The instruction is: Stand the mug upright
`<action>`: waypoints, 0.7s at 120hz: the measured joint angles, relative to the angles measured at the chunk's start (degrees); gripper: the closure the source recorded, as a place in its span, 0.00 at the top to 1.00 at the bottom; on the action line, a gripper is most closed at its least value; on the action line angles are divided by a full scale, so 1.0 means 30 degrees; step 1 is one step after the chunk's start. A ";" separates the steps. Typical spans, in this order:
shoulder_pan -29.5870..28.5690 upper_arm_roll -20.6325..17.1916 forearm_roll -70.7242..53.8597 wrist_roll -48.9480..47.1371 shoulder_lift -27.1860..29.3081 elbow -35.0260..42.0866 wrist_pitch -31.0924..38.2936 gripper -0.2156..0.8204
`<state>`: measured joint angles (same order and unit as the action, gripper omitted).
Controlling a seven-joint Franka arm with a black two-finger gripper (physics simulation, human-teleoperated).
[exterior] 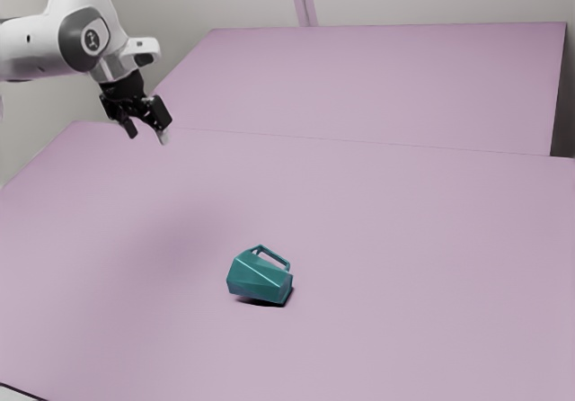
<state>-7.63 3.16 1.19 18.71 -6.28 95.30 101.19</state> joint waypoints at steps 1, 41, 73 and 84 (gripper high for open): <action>0.0002 0.0000 0.0008 -0.0010 0.0008 0.0030 0.0023 0.79; -0.0488 0.0530 0.2902 -0.0429 0.1728 0.4563 0.1943 0.79; -0.1039 0.0723 0.5880 -0.0735 0.1751 0.6729 0.2468 0.79; -0.0963 0.0806 0.6993 -0.0739 0.1605 0.7247 0.2571 0.79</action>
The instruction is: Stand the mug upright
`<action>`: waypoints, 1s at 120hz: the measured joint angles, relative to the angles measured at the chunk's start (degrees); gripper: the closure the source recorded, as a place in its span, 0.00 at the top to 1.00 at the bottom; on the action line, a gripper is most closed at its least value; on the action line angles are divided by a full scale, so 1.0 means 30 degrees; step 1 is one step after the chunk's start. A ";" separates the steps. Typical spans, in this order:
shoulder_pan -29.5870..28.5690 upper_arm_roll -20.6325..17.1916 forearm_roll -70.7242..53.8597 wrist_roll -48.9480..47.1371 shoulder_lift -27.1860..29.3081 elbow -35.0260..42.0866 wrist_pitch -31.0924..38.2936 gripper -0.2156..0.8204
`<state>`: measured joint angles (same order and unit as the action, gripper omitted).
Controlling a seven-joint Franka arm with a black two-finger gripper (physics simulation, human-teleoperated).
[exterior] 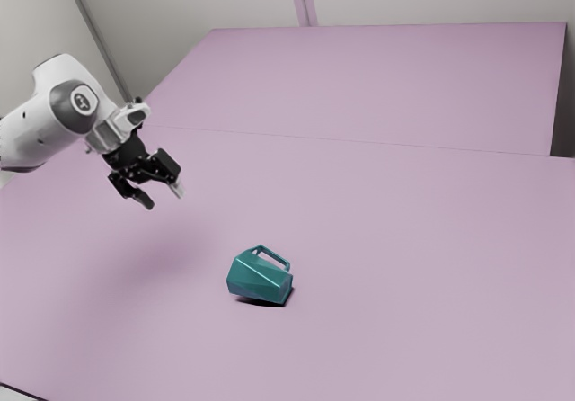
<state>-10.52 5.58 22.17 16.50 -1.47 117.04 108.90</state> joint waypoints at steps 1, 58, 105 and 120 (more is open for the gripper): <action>0.0012 0.0003 0.0093 0.0001 -0.0035 0.0040 0.0008 0.79; 0.1789 0.0038 0.3130 0.0306 -0.2039 0.0717 0.0197 0.79; 0.2376 0.0427 0.6774 0.1037 -0.2194 0.2920 0.0478 0.79; 0.2783 0.0426 0.8045 0.1296 -0.2216 0.3379 0.0735 0.79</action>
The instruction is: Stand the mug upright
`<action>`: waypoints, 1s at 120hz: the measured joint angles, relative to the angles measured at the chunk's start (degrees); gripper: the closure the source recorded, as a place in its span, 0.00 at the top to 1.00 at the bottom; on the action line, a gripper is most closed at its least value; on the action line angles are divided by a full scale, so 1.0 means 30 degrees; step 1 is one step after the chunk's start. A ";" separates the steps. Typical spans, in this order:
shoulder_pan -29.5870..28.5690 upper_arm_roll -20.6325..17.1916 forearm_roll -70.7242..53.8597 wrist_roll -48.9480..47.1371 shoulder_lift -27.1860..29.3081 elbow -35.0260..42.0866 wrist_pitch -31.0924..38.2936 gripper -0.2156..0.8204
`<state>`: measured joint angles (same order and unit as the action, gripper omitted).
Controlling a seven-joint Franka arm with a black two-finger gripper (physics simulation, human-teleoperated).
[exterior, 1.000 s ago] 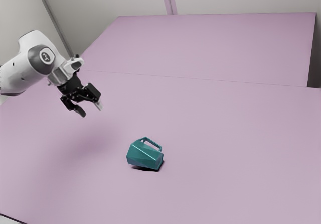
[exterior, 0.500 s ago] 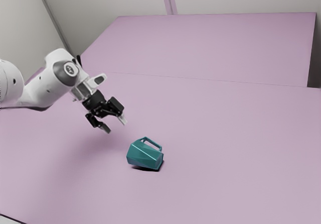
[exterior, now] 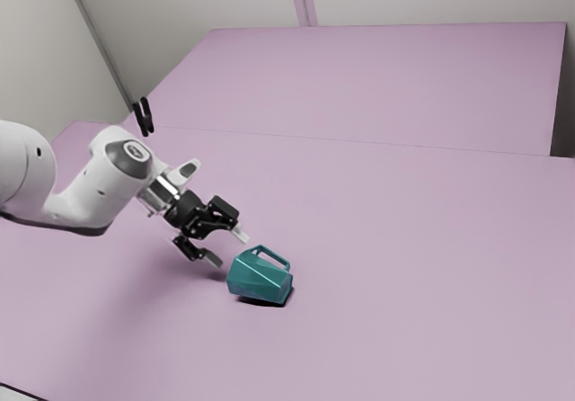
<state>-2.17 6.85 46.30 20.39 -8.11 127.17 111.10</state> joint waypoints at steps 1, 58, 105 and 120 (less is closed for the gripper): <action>0.0022 0.0000 0.0092 0.0021 0.0000 0.0039 0.0014 0.79; 0.1158 0.0000 0.2502 0.0909 -0.0453 0.0298 0.0840 0.73; 0.1492 0.0001 0.2776 0.1221 -0.0262 0.0301 0.1242 0.15; 0.1844 -0.0003 0.2693 0.1222 -0.0097 0.0278 0.1446 0.09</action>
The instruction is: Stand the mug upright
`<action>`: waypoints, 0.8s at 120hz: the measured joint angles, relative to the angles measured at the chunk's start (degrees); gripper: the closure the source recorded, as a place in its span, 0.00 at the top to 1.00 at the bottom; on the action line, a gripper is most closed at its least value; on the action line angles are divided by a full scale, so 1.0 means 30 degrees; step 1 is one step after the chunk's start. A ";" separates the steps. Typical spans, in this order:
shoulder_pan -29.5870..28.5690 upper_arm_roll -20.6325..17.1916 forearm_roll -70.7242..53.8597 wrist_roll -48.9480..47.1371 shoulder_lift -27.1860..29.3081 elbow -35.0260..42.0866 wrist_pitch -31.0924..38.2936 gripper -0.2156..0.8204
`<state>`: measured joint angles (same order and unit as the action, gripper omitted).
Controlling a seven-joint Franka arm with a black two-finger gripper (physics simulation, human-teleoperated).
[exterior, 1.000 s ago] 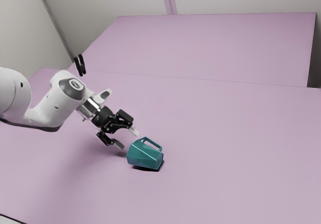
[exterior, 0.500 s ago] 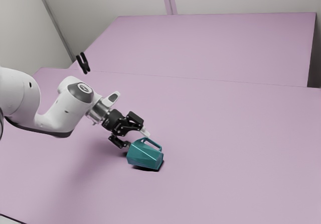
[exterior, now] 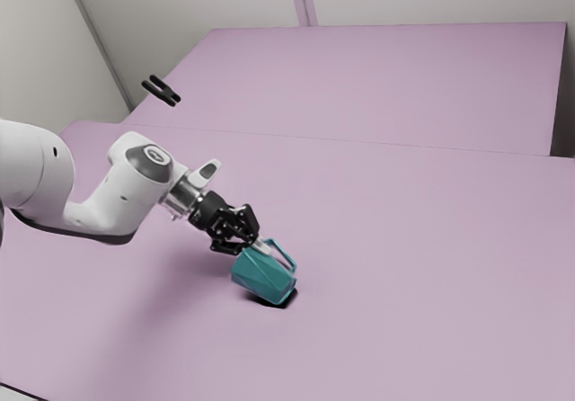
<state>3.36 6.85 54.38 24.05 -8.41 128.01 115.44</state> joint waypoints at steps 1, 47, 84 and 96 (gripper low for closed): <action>0.0013 0.0000 -0.0013 -0.0001 0.0014 -0.0001 0.0014 0.09; 0.0419 0.0110 -0.3424 -0.0760 0.1366 -0.0591 0.0326 0.04; 0.0415 0.0434 -0.8955 -0.1731 0.1532 -0.2459 0.0388 0.03; 0.0659 0.0443 -1.0758 -0.2080 0.1467 -0.3155 0.0322 0.03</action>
<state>5.34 8.18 22.11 17.81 -4.01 118.54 116.41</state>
